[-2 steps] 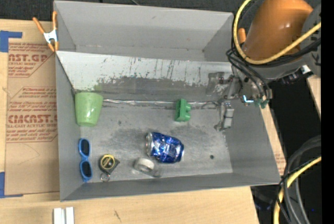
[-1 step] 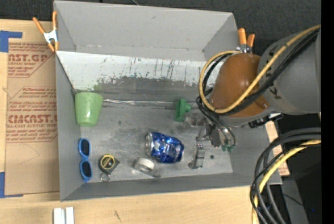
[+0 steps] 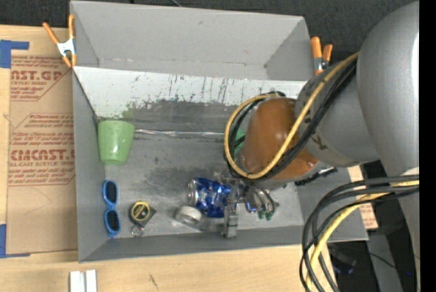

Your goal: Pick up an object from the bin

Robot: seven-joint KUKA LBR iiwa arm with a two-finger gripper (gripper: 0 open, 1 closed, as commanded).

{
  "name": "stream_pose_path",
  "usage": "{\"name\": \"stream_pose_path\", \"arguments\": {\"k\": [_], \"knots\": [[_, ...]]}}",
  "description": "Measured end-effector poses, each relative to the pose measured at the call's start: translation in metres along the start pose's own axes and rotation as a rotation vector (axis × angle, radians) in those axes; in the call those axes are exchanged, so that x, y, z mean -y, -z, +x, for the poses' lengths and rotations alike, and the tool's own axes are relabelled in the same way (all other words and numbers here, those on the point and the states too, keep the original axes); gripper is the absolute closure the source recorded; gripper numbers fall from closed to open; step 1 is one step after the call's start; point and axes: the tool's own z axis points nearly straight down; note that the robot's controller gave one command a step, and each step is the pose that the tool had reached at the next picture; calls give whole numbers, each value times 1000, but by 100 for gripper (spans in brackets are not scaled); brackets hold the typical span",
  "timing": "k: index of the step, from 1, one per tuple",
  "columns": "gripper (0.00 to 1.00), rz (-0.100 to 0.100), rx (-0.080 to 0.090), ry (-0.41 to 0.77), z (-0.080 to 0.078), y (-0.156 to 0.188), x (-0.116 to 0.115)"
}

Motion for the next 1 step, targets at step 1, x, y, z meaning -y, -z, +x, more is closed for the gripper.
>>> {"name": "stream_pose_path", "arguments": {"k": [1], "knots": [[100, 2, -1, -3, 0, 2, 2]]}}
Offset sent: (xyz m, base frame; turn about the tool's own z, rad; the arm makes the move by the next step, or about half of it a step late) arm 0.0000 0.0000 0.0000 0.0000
